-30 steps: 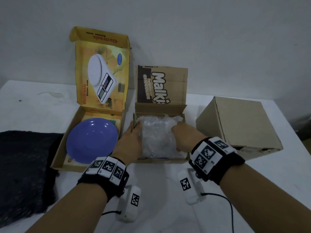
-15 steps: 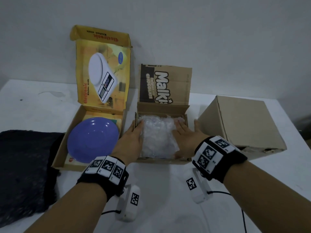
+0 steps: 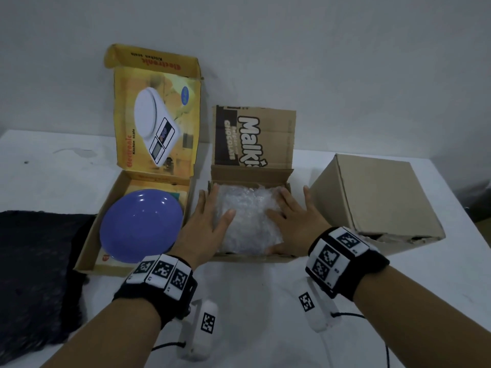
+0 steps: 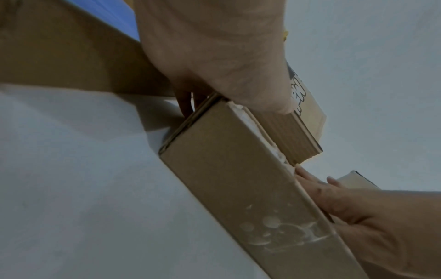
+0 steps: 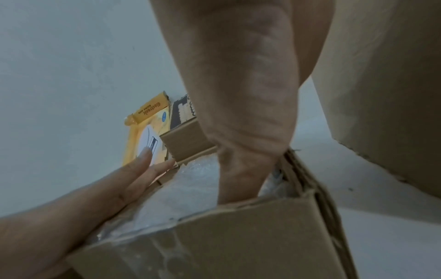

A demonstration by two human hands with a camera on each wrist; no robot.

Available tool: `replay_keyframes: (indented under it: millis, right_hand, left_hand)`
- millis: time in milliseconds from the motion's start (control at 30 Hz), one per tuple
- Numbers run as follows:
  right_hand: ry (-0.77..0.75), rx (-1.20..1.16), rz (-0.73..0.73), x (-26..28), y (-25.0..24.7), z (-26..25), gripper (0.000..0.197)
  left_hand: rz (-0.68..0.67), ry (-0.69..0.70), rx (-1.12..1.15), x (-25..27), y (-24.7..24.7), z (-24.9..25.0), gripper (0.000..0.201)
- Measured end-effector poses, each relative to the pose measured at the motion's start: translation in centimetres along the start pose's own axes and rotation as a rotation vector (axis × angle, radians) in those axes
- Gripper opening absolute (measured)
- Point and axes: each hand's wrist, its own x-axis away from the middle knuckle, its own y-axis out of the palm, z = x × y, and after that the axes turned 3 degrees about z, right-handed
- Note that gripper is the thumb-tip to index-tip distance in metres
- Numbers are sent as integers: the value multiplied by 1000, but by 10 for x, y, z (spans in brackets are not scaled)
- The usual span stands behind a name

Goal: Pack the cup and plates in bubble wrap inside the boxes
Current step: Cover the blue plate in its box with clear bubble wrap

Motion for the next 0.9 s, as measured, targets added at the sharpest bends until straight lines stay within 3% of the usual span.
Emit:
replay_keyframes:
  millis: [233, 367, 467, 667, 900]
  right_hand:
    - [49, 38, 41, -3, -4, -14, 95]
    - [4, -312, 46, -5, -24, -8, 91]
    - [10, -635, 65, -12, -26, -21, 108]
    - [77, -407, 34, -33, 1, -49, 113]
    - [28, -487, 81, -28, -4, -39, 109]
  left_hand:
    - [78, 42, 69, -2, 8, -7, 76]
    - [81, 61, 71, -3, 9, -9, 76]
    - [102, 89, 84, -2, 9, -9, 76]
    - [120, 120, 68, -3, 9, -6, 72]
    - [112, 96, 41, -2, 8, -5, 75]
